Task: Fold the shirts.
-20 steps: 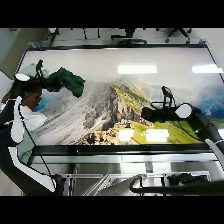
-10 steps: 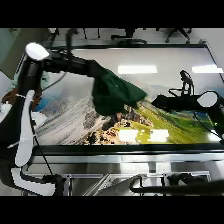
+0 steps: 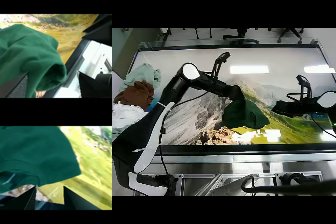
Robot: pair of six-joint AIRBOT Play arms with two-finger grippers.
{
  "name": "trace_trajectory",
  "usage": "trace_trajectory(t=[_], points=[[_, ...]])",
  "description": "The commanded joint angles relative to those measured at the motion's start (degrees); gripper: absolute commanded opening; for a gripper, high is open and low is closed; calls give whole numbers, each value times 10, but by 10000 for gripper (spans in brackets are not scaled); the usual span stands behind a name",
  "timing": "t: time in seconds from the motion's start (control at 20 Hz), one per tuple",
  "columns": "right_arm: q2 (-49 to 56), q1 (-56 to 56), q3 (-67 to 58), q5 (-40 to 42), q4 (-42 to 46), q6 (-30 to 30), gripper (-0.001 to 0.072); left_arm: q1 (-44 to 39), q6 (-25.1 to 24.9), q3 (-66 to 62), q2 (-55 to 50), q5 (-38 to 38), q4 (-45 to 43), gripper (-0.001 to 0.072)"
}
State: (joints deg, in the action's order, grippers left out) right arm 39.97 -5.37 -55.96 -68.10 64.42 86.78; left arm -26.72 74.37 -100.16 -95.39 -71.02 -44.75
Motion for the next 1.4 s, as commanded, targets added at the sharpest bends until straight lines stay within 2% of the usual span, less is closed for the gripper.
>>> trace_trajectory(t=[0.0, 0.1, 0.2, 0.25, 0.3, 0.35, 0.6, 0.7, 0.8, 0.85, 0.9, 0.95, 1.0, 1.2, 1.35], points=[[-5, -77, 5, -55, 14, -6, 392, 55, 53, -27, -3, -142, -34, 673], [-5, -107, 38, -56, 9, -15, 392, 81, 69, 28, 6, -195, -69, 673], [-4, -109, 96, -37, -16, -18, 394, 92, 67, 134, 31, -163, -72, 673], [-1, -109, 129, -17, -50, -37, 432, 92, 65, 193, 42, -126, -72, 673], [5, -109, 157, 4, -89, -53, 554, 89, 64, 248, 49, -82, -67, 674], [16, -109, 180, 23, -132, -75, 598, 84, 59, 290, 51, -42, -52, 674], [129, -96, 197, 67, -296, -198, 598, 31, -15, 399, 50, 183, 97, 673], [177, -75, 197, 99, -366, -250, 597, 16, -16, 394, 50, 242, 99, 673], [222, -60, 192, 113, -428, -295, 589, 13, -16, 377, 36, 255, 99, 672], [240, -59, 188, 110, -452, -312, 485, 13, -15, 368, 24, 245, 99, 649], [252, -60, 185, 101, -474, -332, 261, 13, -15, 362, 12, 237, 99, 450], [255, -61, 181, 88, -494, -356, 65, 14, -16, 357, 2, 227, 98, 210], [253, -64, 171, 73, -505, -368, 19, 17, -24, 350, -5, 213, 98, 17], [228, -110, 76, -58, -531, -364, 17, 54, -44, 284, 23, 146, 75, 10], [192, -169, -26, -178, -650, -346, 18, 98, -38, 179, 92, 60, -1, 10]])
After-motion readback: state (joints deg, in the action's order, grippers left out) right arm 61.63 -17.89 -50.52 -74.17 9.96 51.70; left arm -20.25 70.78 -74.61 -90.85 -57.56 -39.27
